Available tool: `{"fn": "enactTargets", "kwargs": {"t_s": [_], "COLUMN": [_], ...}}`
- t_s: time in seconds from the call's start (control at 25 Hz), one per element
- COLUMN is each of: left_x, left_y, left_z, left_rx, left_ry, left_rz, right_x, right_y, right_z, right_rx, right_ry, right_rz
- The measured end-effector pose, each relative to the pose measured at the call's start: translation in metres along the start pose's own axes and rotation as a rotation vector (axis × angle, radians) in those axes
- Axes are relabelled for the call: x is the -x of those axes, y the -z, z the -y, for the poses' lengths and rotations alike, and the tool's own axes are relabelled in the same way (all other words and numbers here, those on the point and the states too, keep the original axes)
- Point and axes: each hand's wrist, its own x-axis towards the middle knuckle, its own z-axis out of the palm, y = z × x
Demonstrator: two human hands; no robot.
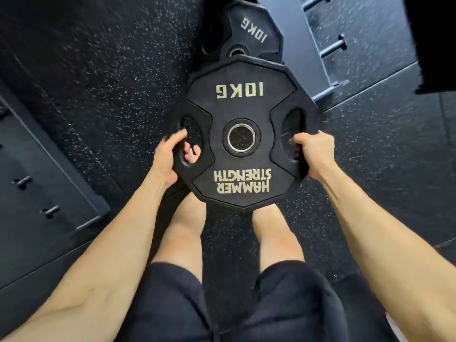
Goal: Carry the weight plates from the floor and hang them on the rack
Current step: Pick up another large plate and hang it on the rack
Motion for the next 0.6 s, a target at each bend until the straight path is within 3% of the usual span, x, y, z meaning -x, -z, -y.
{"fn": "enactTargets", "kwargs": {"t_s": [0.32,0.6], "left_x": [0.262,0.405], "left_y": [0.037,0.079], "left_z": [-0.108,-0.083], "left_rx": [-0.055,0.125], "left_ry": [-0.441,-0.575], "left_rz": [-0.015,-0.229], "right_x": [0.268,0.370], "right_y": [0.080,0.098], "right_z": [0.085,0.118], "right_rx": [-0.350,-0.288], "right_ry": [0.266,0.325], "right_rz": [0.239,0.406]}}
